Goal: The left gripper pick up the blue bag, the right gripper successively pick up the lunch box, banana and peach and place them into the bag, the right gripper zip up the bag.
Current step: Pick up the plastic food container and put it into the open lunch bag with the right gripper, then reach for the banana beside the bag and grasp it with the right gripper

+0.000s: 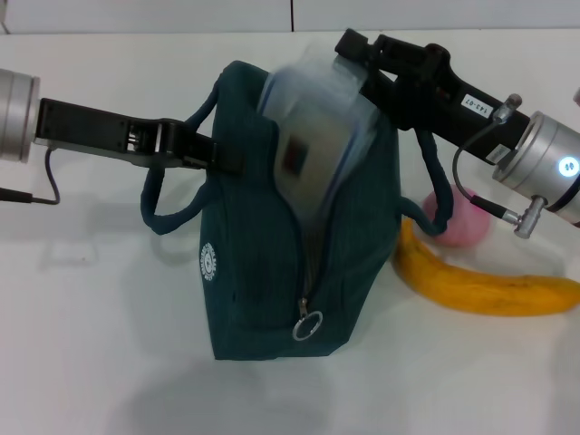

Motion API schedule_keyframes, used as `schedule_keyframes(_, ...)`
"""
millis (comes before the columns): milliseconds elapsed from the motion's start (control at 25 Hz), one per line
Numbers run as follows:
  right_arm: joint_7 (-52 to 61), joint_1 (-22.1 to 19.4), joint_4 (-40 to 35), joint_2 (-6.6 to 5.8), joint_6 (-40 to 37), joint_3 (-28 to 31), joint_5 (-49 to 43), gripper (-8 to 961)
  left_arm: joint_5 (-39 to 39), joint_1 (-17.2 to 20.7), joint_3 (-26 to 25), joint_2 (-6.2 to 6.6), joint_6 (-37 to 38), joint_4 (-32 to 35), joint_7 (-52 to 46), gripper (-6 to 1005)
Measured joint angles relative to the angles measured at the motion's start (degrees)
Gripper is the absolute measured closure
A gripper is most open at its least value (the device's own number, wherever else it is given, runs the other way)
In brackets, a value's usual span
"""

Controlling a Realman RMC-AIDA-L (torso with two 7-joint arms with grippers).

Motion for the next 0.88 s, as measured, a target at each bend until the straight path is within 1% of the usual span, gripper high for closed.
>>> schedule_keyframes(200,0.06,0.26,-0.10,0.00,-0.53,0.02,-0.02,703,-0.05,0.03,0.00,0.07,0.00,0.12,0.00,954)
schedule_keyframes(440,0.18,-0.11,-1.73,0.00,-4.84,0.89,0.50,474,-0.10,0.05,0.00,0.18,0.00,0.16,0.00,953)
schedule_keyframes(560,0.18,-2.29,-4.67,-0.10,-8.06,3.20,0.68,381,-0.14,0.26,0.01,0.31,0.00,-0.02,0.35,953)
schedule_keyframes(600,0.16,-3.56,-5.95,-0.18,-9.15,4.16,0.74,350,-0.14,0.35,-0.01,0.33,0.00,-0.05,0.46,953)
schedule_keyframes(640,-0.39,-6.11,-9.22,-0.26,-10.75,5.60,0.81,319,-0.14,0.43,-0.02,0.33,0.00,-0.05,0.56,953)
schedule_keyframes(680,-0.39,-6.11,-9.22,-0.26,-10.75,5.60,0.81,315,-0.14,0.52,-0.04,0.33,-0.01,-0.07,0.60,953)
schedule_keyframes(800,-2.87,-9.78,-13.74,-0.51,-12.22,5.81,0.98,304,-0.14,0.75,-0.07,0.38,-0.29,-0.08,0.70,953)
schedule_keyframes(880,-4.10,-11.46,-16.74,-0.72,-12.67,4.59,0.69,297,-0.14,1.01,-0.11,0.47,-0.48,-0.10,0.70,953)
